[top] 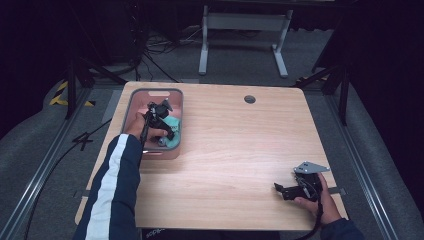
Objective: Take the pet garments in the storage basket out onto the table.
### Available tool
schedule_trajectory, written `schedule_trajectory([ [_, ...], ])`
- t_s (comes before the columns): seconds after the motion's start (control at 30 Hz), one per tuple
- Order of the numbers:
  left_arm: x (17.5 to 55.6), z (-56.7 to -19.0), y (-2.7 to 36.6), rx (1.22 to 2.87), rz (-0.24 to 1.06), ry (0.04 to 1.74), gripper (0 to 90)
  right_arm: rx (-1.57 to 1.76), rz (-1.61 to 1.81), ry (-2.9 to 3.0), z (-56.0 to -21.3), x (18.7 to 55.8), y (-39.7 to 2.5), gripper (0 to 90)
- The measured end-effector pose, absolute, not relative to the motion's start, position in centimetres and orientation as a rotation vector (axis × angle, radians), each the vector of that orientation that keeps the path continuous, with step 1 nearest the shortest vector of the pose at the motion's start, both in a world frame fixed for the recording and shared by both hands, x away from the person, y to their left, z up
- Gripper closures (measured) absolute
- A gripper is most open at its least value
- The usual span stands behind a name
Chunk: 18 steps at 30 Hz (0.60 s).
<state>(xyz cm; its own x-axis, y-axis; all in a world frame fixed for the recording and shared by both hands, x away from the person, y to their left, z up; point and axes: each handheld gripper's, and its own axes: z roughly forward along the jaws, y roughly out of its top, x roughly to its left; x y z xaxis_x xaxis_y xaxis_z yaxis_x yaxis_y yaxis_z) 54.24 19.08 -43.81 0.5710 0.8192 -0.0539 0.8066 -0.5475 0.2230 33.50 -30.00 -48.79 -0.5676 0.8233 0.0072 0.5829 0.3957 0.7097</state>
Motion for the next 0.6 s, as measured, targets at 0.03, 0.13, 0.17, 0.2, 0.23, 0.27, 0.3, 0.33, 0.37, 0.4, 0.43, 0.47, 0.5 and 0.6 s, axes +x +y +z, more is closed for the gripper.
schedule_trajectory([
  [0.03,54.22,-43.67,19.13,2.58,0.09,1.348,29.1,1.219,0.968,2.313,-48.79,33.5,-30.0,0.6],
  [0.13,54.25,-43.5,19.54,2.558,0.082,1.353,44.3,1.219,0.968,2.313,-48.8,33.5,-30.0,0.6],
  [0.17,54.19,-43.54,19.61,2.548,0.087,1.358,48.8,1.219,0.968,2.313,-48.8,33.5,-30.0,0.6],
  [0.2,54.16,-43.53,19.59,2.545,0.089,1.358,51.4,1.219,0.968,2.313,-48.79,33.5,-30.0,0.6],
  [0.23,54.13,-43.45,19.55,2.548,0.099,1.355,54.2,1.219,0.968,2.313,-48.79,33.51,-30.0,0.6],
  [0.27,54.1,-43.44,19.5,2.547,0.099,1.351,56.8,1.219,0.968,2.314,-48.79,33.51,-30.0,0.6],
  [0.3,54.05,-43.42,19.43,2.551,0.11,1.341,60.3,1.219,0.968,2.314,-48.79,33.52,-29.98,0.6],
  [0.33,53.96,-43.43,19.34,2.544,0.11,1.34,63.7,1.22,0.968,2.313,-48.8,33.53,-29.96,0.6],
  [0.37,53.93,-43.39,19.31,2.545,0.114,1.343,65.7,1.219,0.968,2.313,-48.8,33.52,-29.96,0.6],
  [0.4,53.93,-43.31,19.28,2.554,0.117,1.331,67.1,1.219,0.968,2.313,-48.8,33.52,-29.96,0.6],
  [0.43,53.91,-43.25,19.2,2.557,0.12,1.331,68.4,1.219,0.968,2.313,-48.8,33.52,-29.96,0.6],
  [0.47,53.93,-43.18,19.13,2.569,0.115,1.326,69.4,1.219,0.969,2.313,-48.8,33.53,-29.96,0.6],
  [0.5,53.93,-43.12,19.02,2.583,0.133,1.32,69.9,1.219,0.968,2.313,-48.8,33.53,-29.96,0.6],
  [0.6,53.97,-42.85,18.93,2.583,0.158,1.33,71.7,1.219,0.969,2.313,-48.8,33.53,-29.96,0.6],
])
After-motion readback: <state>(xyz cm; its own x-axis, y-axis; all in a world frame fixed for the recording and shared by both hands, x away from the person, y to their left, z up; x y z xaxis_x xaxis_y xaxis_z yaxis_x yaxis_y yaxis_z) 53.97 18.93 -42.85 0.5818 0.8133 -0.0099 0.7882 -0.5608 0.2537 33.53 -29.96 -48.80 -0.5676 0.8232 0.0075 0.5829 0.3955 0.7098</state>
